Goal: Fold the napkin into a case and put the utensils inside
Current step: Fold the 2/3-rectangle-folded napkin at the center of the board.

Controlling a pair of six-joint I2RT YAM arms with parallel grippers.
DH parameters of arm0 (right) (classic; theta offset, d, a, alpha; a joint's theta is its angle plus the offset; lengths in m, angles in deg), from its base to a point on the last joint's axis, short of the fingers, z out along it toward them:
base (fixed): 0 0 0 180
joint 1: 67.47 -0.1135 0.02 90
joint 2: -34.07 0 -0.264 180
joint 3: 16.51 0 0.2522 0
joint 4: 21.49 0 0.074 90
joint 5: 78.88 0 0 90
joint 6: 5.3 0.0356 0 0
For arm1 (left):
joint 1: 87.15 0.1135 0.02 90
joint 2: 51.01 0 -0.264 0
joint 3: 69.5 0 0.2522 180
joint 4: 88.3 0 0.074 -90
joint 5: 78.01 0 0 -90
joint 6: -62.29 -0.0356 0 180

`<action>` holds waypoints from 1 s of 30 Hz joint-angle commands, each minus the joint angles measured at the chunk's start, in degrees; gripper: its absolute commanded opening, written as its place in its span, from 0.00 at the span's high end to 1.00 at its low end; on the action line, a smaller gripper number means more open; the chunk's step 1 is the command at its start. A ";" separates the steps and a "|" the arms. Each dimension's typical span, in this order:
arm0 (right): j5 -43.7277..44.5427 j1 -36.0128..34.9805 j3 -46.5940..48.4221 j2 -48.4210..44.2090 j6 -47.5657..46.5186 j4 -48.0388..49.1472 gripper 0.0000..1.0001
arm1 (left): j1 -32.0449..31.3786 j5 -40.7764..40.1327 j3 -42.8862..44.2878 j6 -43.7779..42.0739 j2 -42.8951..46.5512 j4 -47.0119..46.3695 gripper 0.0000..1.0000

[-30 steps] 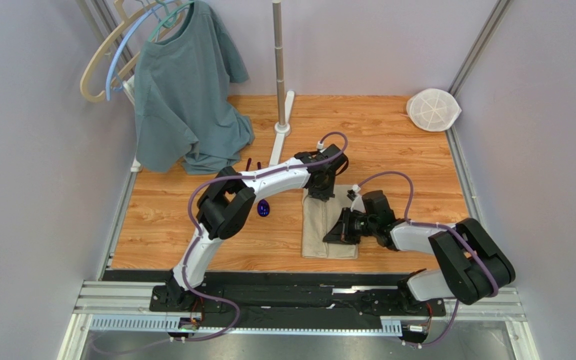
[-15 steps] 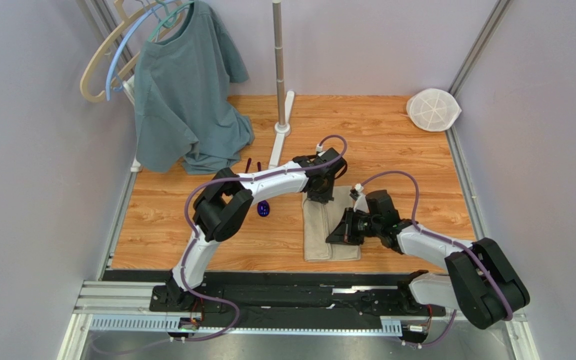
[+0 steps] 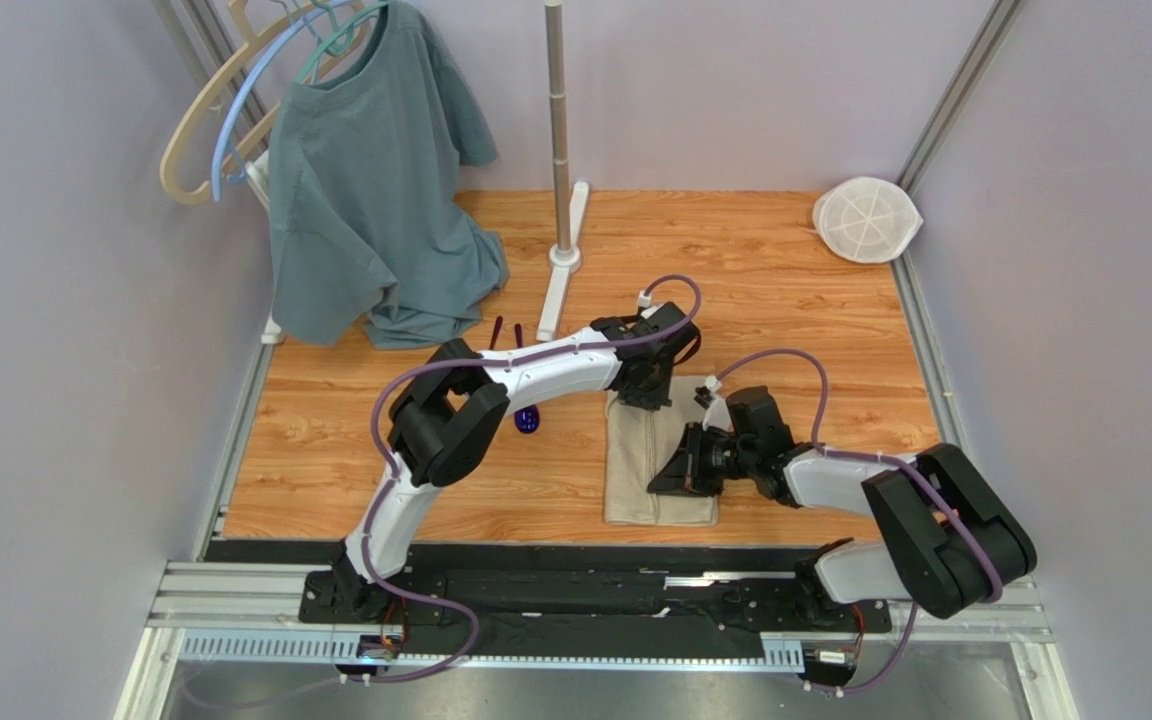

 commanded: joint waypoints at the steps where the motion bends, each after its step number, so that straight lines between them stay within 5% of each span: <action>1: -0.33 -0.72 -1.74 2.51 -1.18 -1.41 1.00 | -0.16 -4.16 0.15 -0.41 4.07 -4.79 1.00; 11: 0.72 -0.72 -1.40 -1.18 -1.36 -5.18 1.00 | -0.08 0.48 -0.46 0.38 0.74 -7.69 1.00; 20: 8.64 -0.72 6.69 -17.96 -6.81 -26.29 0.57 | 0.54 2.34 -4.50 1.53 1.87 -11.64 1.00; 24: 4.16 -0.89 8.71 -12.80 -6.10 -21.91 0.64 | 0.54 2.96 -5.03 1.88 2.58 -11.74 1.00; 30: 1.78 -0.98 8.27 -2.60 -4.87 -12.51 0.89 | 0.54 3.13 -6.35 1.79 3.98 -12.44 1.00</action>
